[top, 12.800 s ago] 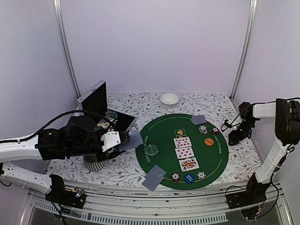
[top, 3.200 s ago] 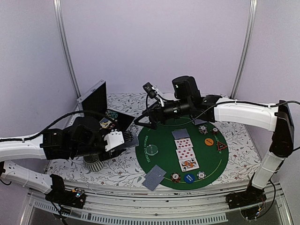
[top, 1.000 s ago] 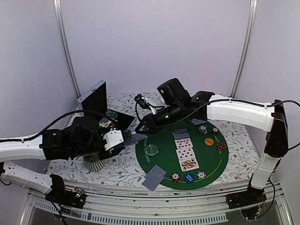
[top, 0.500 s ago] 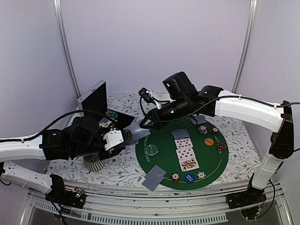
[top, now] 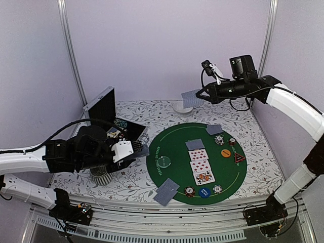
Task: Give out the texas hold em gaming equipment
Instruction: Distribute the poker card in the community card area.
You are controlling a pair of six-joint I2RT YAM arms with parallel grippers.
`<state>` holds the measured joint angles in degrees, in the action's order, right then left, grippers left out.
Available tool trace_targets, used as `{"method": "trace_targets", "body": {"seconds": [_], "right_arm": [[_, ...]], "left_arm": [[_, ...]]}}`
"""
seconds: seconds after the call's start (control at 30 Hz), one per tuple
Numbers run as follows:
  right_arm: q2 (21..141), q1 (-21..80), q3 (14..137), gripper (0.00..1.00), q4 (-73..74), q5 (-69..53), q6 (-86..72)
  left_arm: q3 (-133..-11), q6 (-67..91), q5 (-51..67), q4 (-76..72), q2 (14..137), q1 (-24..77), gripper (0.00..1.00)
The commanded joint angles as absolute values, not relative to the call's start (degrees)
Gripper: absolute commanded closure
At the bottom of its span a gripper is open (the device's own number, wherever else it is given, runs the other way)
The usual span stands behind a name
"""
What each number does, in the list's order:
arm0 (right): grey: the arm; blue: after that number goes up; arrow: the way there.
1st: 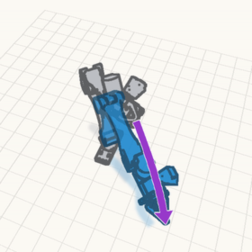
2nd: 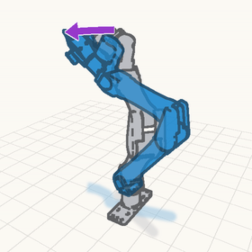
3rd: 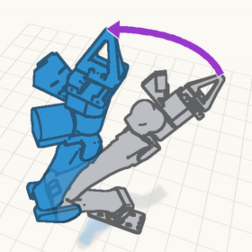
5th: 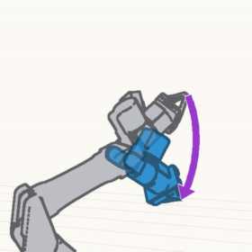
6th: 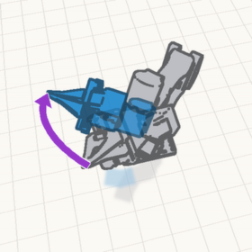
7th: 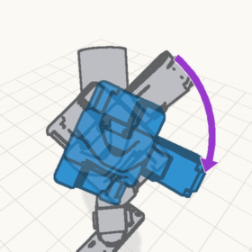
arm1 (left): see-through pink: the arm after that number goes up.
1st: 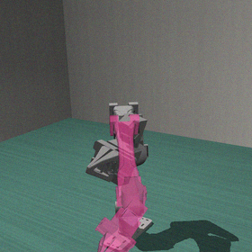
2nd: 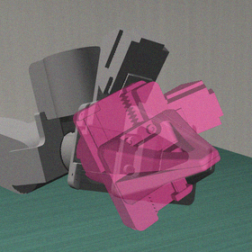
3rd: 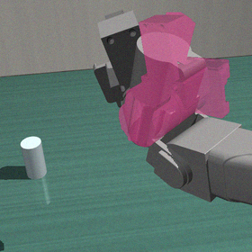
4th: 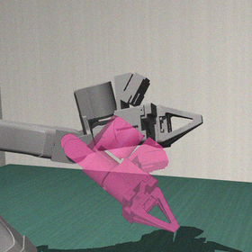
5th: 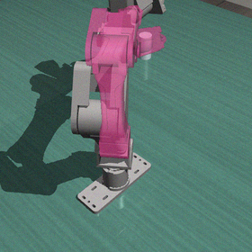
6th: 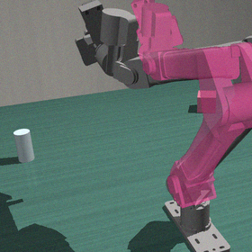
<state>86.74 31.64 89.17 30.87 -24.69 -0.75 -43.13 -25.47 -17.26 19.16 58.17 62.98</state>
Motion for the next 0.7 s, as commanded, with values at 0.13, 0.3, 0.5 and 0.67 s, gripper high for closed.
{"method": "trace_targets", "body": {"seconds": [0.13,0.3,0.5,0.67], "right_arm": [[107.78,21.90,92.50,0.98,33.48,-31.64,10.84],[119.53,20.10,99.00,0.98,34.94,-35.25,11.44],[129.49,18.21,105.15,0.98,36.21,-42.05,12.87],[132.19,17.73,105.23,0.98,36.28,-44.23,14.15]], "left_arm": [[-43.30,-25.58,-16.88,17.97,57.68,62.93,0.48],[-43.18,-25.69,-16.85,17.95,58.00,62.92,0.48],[-43.17,-25.66,-16.95,18.06,58.37,62.92,0.48],[-43.15,-25.68,-16.86,18.02,58.27,62.88,0.48]]}}
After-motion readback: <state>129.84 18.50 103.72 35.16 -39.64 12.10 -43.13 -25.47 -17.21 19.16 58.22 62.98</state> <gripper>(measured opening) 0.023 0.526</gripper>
